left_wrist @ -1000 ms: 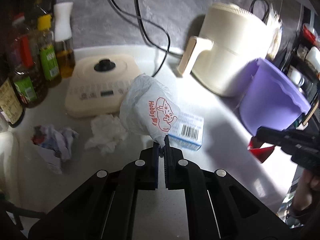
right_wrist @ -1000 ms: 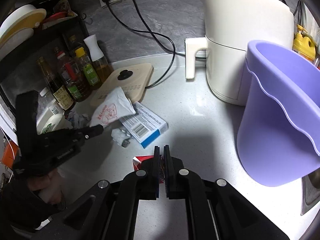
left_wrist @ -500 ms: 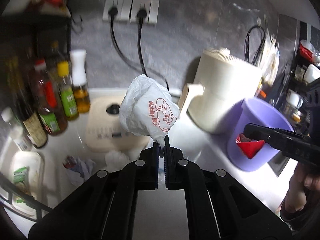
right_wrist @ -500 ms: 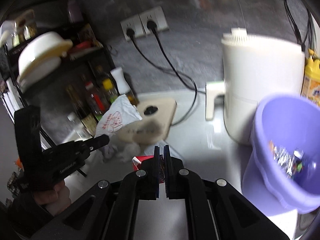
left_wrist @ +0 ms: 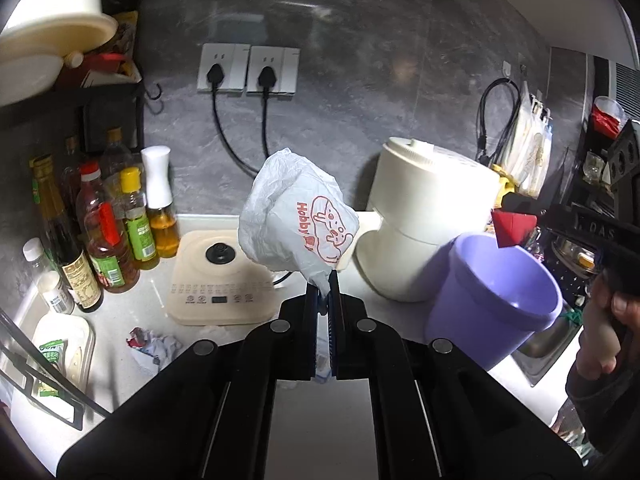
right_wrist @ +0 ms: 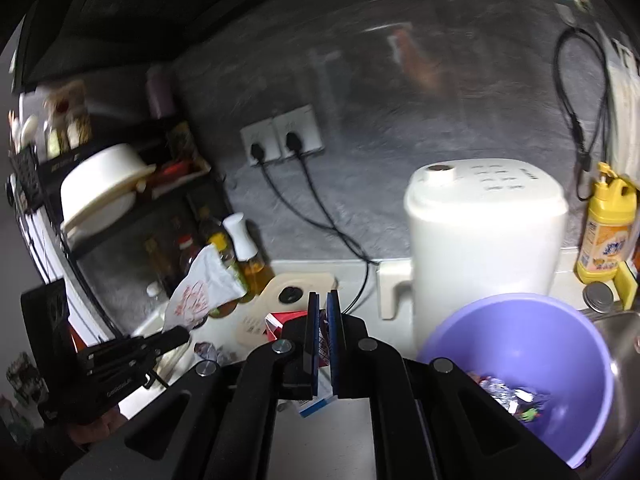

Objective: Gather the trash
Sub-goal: 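Carry the white bag and red scrap over the lavender bucket and release both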

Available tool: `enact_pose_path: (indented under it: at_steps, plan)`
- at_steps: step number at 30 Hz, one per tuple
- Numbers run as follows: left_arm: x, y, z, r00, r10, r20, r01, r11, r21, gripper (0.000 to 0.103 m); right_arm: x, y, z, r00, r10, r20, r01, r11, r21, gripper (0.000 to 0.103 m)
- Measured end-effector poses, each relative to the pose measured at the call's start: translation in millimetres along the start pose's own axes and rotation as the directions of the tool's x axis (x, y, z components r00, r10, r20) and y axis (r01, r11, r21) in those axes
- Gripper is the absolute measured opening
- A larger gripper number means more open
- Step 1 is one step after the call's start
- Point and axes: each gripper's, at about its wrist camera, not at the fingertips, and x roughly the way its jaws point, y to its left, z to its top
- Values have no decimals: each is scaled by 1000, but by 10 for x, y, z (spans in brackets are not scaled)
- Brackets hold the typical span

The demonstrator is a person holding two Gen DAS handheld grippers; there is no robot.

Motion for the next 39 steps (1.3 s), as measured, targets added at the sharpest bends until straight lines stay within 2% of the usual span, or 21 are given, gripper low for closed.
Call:
enact_pose_path:
  at_steps: [10, 21, 22, 23, 24, 39]
  plan:
    - [129, -448, 93, 996, -82, 19, 81, 997, 18, 5, -322, -544, 52, 996, -88, 14, 87, 994, 60, 5]
    - [385, -1037, 198, 978, -207, 6, 206, 976, 66, 5, -652, -977, -11, 986, -168, 11, 167, 983, 80, 10]
    - [407, -1102, 200, 976, -219, 3, 219, 973, 73, 5, -722, -1037, -13, 983, -183, 21, 181, 980, 86, 22]
    - [431, -1160, 202, 973, -232, 0, 231, 970, 79, 5, -788, -1073, -16, 979, -200, 37, 196, 976, 92, 43]
    - [448, -1207, 198, 971, -240, -3, 239, 967, 82, 5, -852, -1106, -19, 974, -218, 55, 212, 972, 98, 48]
    - [737, -1981, 182, 919, -390, -55, 393, 909, 136, 5, -1456, -1574, -111, 929, -363, 72, 349, 924, 155, 49]
